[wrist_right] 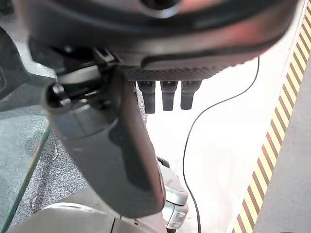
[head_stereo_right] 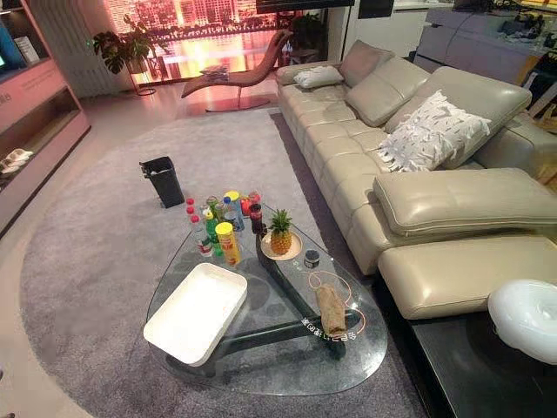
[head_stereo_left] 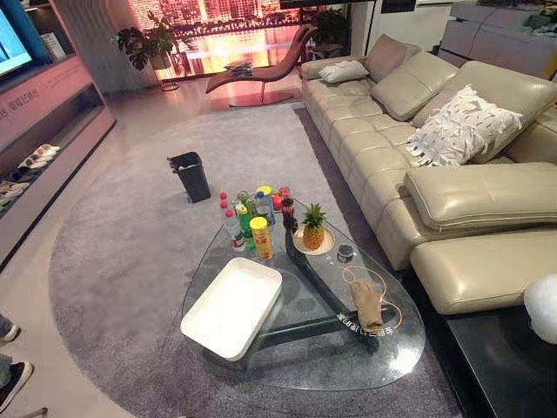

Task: Wipe the table with a cloth and put it in the basket.

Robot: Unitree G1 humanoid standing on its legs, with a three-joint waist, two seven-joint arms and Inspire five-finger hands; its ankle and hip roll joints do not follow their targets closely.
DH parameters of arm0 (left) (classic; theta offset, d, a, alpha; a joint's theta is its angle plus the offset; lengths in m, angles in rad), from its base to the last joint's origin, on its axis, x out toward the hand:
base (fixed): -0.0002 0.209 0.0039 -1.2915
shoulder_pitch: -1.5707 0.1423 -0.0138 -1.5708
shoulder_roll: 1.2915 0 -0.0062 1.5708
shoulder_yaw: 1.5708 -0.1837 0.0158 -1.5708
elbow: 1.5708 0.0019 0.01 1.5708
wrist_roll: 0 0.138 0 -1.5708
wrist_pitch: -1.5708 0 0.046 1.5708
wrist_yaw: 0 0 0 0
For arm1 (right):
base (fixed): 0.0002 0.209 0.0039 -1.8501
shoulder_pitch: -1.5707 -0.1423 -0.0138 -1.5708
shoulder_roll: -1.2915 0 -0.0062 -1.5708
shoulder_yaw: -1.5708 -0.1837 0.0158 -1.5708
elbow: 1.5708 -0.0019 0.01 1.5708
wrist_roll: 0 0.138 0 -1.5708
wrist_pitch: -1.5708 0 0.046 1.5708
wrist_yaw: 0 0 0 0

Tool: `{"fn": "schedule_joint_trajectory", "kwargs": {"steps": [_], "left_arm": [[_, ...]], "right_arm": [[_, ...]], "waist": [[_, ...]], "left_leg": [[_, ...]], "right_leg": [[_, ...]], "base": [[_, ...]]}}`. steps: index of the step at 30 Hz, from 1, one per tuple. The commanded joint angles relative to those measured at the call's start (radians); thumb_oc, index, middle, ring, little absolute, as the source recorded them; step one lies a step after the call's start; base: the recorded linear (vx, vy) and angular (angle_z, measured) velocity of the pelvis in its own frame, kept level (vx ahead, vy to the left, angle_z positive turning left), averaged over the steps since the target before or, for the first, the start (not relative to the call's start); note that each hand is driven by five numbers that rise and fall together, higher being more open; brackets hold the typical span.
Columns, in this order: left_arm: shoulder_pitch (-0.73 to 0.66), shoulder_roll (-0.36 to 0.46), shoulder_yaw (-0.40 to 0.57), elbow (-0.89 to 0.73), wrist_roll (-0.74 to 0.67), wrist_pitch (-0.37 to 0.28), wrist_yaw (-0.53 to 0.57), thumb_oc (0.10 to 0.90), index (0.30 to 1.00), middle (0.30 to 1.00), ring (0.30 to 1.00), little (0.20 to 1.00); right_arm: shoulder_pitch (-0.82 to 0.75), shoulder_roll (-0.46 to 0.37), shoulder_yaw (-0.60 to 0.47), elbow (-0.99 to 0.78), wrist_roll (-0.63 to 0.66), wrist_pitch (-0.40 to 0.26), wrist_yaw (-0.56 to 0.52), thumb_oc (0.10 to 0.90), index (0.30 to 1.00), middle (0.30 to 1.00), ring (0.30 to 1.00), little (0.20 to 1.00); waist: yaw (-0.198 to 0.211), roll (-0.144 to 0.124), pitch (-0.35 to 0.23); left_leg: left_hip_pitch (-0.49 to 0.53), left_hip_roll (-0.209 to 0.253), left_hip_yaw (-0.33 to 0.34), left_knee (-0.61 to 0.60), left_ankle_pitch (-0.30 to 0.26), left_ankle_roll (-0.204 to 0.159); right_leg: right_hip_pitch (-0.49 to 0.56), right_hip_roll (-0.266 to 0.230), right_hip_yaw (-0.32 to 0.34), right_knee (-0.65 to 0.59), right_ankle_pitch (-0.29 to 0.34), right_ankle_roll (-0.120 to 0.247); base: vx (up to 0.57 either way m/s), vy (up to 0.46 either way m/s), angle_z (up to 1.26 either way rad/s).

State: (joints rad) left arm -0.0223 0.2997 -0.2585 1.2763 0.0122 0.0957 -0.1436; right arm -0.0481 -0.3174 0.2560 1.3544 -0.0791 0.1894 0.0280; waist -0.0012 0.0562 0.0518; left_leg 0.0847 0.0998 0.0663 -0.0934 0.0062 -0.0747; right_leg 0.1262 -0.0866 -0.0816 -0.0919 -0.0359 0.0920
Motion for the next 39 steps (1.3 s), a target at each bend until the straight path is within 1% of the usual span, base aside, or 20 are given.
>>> {"fn": "schedule_joint_trajectory", "kwargs": {"steps": [1,4,5,6,14,39], "left_arm": [[-0.072,-0.008,-0.003,0.065,0.032,-0.005,-0.008,0.8,0.9,0.9,0.9,0.9],[-0.073,-0.007,-0.007,0.065,0.032,-0.004,-0.005,0.8,0.9,0.9,0.9,0.9],[-0.075,-0.007,-0.004,0.063,0.014,-0.016,-0.009,0.8,0.9,0.9,0.9,0.9],[-0.076,-0.006,-0.003,0.06,0.005,-0.015,-0.012,0.8,0.9,0.9,0.9,0.9],[-0.075,-0.008,-0.004,0.065,0.012,-0.022,-0.013,0.8,0.9,0.9,0.9,0.9],[-0.07,-0.009,-0.005,0.064,0.014,-0.019,-0.008,0.8,0.9,0.9,0.9,0.9]], "right_arm": [[-0.094,0.006,0.012,0.069,-0.008,0.018,-0.009,0.8,0.9,0.9,0.9,0.9],[-0.094,0.005,0.013,0.069,-0.006,0.018,-0.008,0.8,0.9,0.9,0.9,0.9],[-0.095,0.004,0.013,0.068,-0.007,0.018,-0.008,0.8,0.9,0.9,0.9,0.9],[-0.094,0.002,0.012,0.069,-0.008,0.016,-0.008,0.8,0.9,0.9,0.9,0.9],[-0.096,0.002,0.011,0.073,-0.006,0.015,-0.007,0.8,0.9,0.9,0.9,0.9],[-0.093,0.005,0.01,0.073,-0.007,0.015,-0.007,0.8,0.9,0.9,0.9,0.9]], "waist": [[0.016,-0.051,0.033],[0.016,-0.051,0.034],[0.016,-0.051,0.037],[0.016,-0.051,0.037],[0.017,-0.053,0.039],[0.017,-0.051,0.039]], "left_leg": [[0.054,-0.019,0.003,0.006,-0.055,0.001],[0.053,-0.019,0.002,0.006,-0.055,0.0],[0.054,-0.02,0.001,0.006,-0.056,0.001],[0.053,-0.02,0.001,0.006,-0.056,0.001],[0.052,-0.017,0.001,0.006,-0.053,-0.001],[0.048,-0.018,0.0,0.006,-0.051,-0.001]], "right_leg": [[0.001,-0.04,-0.018,0.005,0.039,0.042],[0.001,-0.04,-0.018,0.005,0.04,0.043],[0.0,-0.039,-0.016,0.005,0.04,0.042],[0.0,-0.04,-0.017,0.005,0.04,0.043],[-0.002,-0.039,-0.018,0.005,0.041,0.043],[-0.003,-0.038,-0.018,0.005,0.041,0.042]], "base": [[-0.4,0.042,-0.12],[0.0,0.0,0.0],[0.0,0.0,0.0],[0.0,0.0,0.0],[0.0,0.0,0.0],[0.0,0.0,0.0]]}}
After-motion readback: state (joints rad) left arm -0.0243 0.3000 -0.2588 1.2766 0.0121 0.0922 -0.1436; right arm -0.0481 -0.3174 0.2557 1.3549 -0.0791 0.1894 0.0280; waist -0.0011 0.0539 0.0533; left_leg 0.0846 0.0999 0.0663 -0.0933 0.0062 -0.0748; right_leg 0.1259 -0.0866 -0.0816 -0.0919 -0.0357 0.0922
